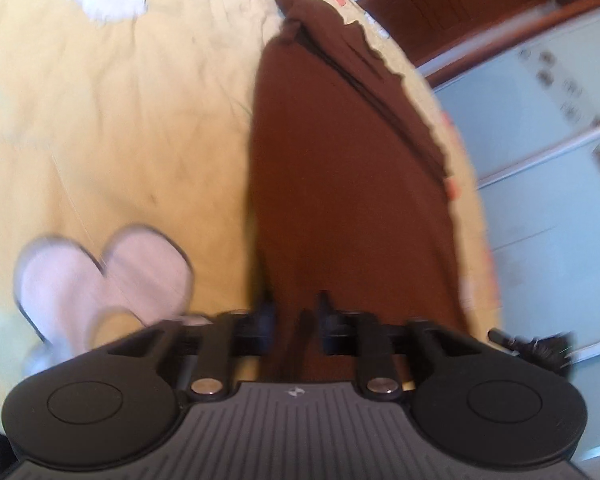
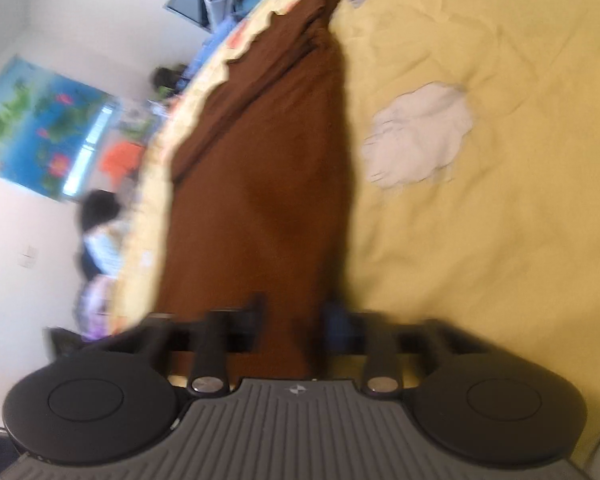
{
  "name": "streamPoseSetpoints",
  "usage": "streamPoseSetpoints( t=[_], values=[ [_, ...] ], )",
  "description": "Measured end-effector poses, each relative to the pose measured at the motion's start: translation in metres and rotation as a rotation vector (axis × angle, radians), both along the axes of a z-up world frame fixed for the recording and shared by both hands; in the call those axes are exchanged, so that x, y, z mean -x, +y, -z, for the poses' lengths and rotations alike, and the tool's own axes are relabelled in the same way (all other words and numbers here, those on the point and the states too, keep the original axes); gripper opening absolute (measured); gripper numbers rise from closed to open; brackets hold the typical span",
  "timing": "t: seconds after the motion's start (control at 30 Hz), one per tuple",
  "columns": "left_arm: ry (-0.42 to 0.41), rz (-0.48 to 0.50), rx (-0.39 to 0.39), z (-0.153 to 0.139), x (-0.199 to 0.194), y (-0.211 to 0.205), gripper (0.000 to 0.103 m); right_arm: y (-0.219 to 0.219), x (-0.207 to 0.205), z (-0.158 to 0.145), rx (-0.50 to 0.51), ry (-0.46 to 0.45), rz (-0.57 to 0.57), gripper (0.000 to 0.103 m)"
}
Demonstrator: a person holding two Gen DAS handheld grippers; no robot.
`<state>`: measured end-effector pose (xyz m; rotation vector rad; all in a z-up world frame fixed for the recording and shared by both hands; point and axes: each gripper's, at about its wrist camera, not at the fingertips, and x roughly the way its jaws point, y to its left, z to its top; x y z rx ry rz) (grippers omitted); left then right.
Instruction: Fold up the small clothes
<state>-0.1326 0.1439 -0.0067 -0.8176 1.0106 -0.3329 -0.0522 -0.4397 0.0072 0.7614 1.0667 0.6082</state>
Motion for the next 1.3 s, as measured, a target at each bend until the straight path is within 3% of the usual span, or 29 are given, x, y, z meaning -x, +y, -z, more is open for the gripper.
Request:
streamPoseSetpoints(
  t=[0.03,0.07,0.1,0.17,0.2,0.23,0.27,0.3,0.4,0.6,0.77,0.87,0.97,1.13,1.2,1.23,1.27,1.3],
  values=[
    [-0.011,-0.003,0.052,0.002,0.001,0.000,0.064,0.001,0.003,-0.002,-0.024,-0.002,-0.012,0.083],
    [-0.020,-0.009,0.097,0.002,0.003,-0.001,0.084,0.005,0.006,-0.003,-0.033,0.004,-0.031,0.082],
    [-0.027,-0.014,0.106,0.002,0.004,-0.004,0.090,0.011,0.007,-0.001,-0.038,0.016,-0.053,0.082],
    [-0.055,0.001,0.042,-0.005,0.006,-0.015,0.089,0.019,0.005,-0.002,-0.037,0.015,-0.064,0.080],
    [-0.068,0.017,0.004,-0.009,0.004,-0.021,0.086,0.022,0.003,-0.002,-0.030,0.019,-0.065,0.067],
    [-0.070,0.035,-0.044,-0.012,0.002,-0.026,0.074,0.023,0.000,-0.002,-0.018,0.031,-0.064,0.042],
    [-0.047,0.071,-0.104,-0.012,-0.002,-0.032,0.019,0.024,-0.001,0.001,-0.002,0.051,-0.069,0.026],
    [-0.008,0.102,-0.160,-0.010,-0.007,-0.036,0.005,0.025,-0.003,0.005,0.025,0.067,-0.084,0.014],
    [-0.019,0.107,-0.158,-0.016,-0.009,-0.035,0.004,0.025,-0.001,0.001,0.032,0.047,-0.109,0.014],
    [-0.209,0.059,-0.049,-0.068,-0.049,-0.014,0.005,0.019,-0.027,-0.049,-0.151,-0.124,-0.045,0.014],
    [-0.360,-0.015,-0.025,-0.105,-0.136,0.005,0.005,0.017,-0.105,-0.080,-0.260,-0.258,0.027,0.014],
    [-0.380,-0.061,-0.037,-0.113,-0.204,0.007,0.005,0.010,-0.166,-0.085,-0.270,-0.293,0.101,0.014],
    [-0.377,-0.089,-0.068,-0.114,-0.269,-0.002,0.005,0.003,-0.230,-0.078,-0.281,-0.285,0.169,0.014],
    [-0.341,-0.154,-0.207,-0.098,-0.353,-0.021,0.005,0.016,-0.324,-0.034,-0.239,-0.177,0.223,0.014],
    [-0.282,-0.180,-0.289,-0.085,-0.384,-0.030,0.006,0.025,-0.351,-0.018,-0.209,-0.151,0.263,0.024],
    [-0.225,-0.188,-0.297,-0.080,-0.394,-0.029,0.006,0.032,-0.361,-0.011,-0.195,-0.140,0.291,0.059],
    [-0.159,-0.193,-0.285,-0.073,-0.399,-0.023,0.006,0.036,-0.370,-0.005,-0.178,-0.115,0.309,0.086],
    [-0.130,-0.204,-0.257,-0.073,-0.398,-0.020,0.007,0.041,-0.375,-0.002,-0.146,-0.092,0.336,0.101]
  ],
)
